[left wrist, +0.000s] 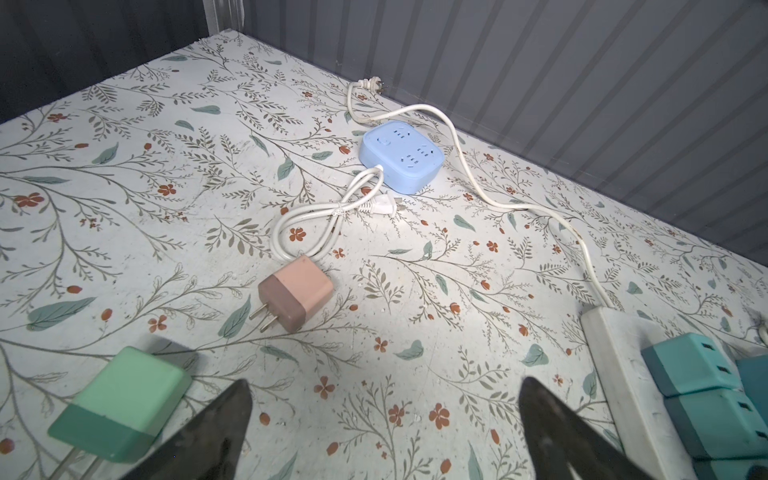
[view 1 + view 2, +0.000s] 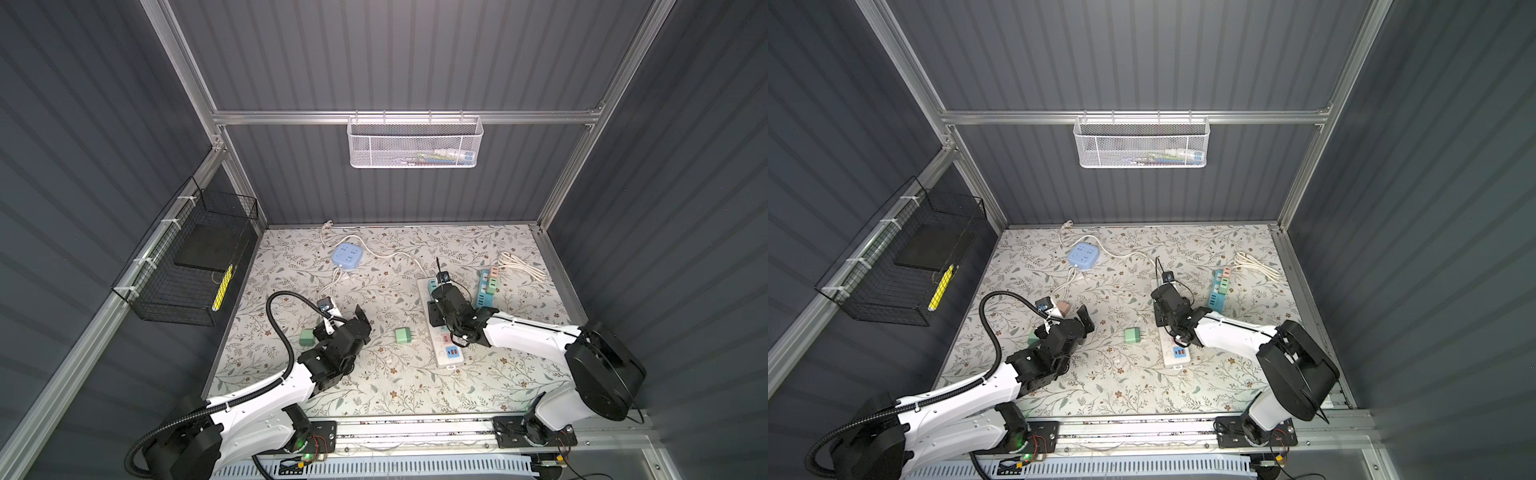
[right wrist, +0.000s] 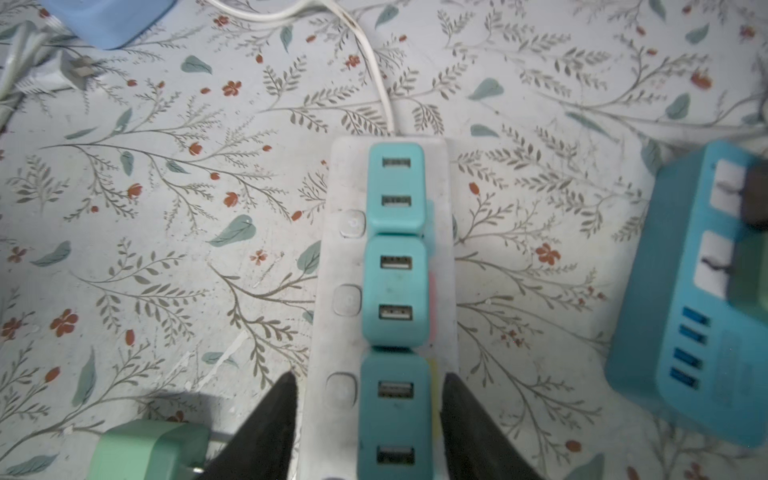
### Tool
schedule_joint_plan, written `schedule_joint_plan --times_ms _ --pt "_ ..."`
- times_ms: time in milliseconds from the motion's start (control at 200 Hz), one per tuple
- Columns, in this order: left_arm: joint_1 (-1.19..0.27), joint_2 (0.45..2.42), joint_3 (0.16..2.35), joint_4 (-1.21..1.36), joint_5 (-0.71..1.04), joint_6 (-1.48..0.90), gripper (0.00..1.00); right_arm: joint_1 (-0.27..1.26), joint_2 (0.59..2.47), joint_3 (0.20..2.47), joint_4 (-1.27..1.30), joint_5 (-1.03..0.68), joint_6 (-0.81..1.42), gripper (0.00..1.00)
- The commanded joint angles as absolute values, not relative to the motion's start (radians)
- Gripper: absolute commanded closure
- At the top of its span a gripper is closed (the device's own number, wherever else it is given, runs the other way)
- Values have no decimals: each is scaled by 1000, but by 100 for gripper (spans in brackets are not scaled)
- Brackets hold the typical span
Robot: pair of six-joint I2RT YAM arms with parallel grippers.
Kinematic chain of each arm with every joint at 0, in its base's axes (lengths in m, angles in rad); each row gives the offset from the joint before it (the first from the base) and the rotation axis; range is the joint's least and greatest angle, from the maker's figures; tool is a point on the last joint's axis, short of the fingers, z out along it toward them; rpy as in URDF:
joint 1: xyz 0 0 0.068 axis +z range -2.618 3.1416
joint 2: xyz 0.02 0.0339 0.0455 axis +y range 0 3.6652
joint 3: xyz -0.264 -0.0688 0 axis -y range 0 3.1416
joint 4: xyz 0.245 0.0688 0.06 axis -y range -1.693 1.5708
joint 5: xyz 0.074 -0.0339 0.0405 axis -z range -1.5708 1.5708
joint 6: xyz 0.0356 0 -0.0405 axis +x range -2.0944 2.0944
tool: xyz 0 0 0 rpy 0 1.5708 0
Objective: Insert the plug
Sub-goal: 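Lower the third teal adapter with the right gripper onto the yellow socket, then open the right gripper and raise it off the plugged adapter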
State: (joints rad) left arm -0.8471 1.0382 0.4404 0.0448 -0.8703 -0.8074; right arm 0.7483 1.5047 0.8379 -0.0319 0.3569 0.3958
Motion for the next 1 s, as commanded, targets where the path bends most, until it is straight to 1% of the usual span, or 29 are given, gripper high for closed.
schedule_joint_plan --times_ms 0,175,310,440,595,785,996 --pt "-838 1040 480 28 -873 -770 0 742 1452 872 -85 342 382 35" --pt "-838 1061 503 26 -856 -770 0 722 1380 858 -110 327 380 27" --pt "-838 1087 530 21 -846 -759 0 677 1334 842 -129 282 383 25" --pt "-838 1112 566 0 -835 -747 0 629 1333 846 -145 226 378 24" --pt "-838 1124 570 0 -813 -750 0 593 1380 855 -141 196 371 25" --pt "-837 1133 585 -11 -799 -737 0 580 1447 831 -104 209 384 25" --pt "-837 1149 590 -25 -781 -743 0 580 1469 774 -63 220 412 25"
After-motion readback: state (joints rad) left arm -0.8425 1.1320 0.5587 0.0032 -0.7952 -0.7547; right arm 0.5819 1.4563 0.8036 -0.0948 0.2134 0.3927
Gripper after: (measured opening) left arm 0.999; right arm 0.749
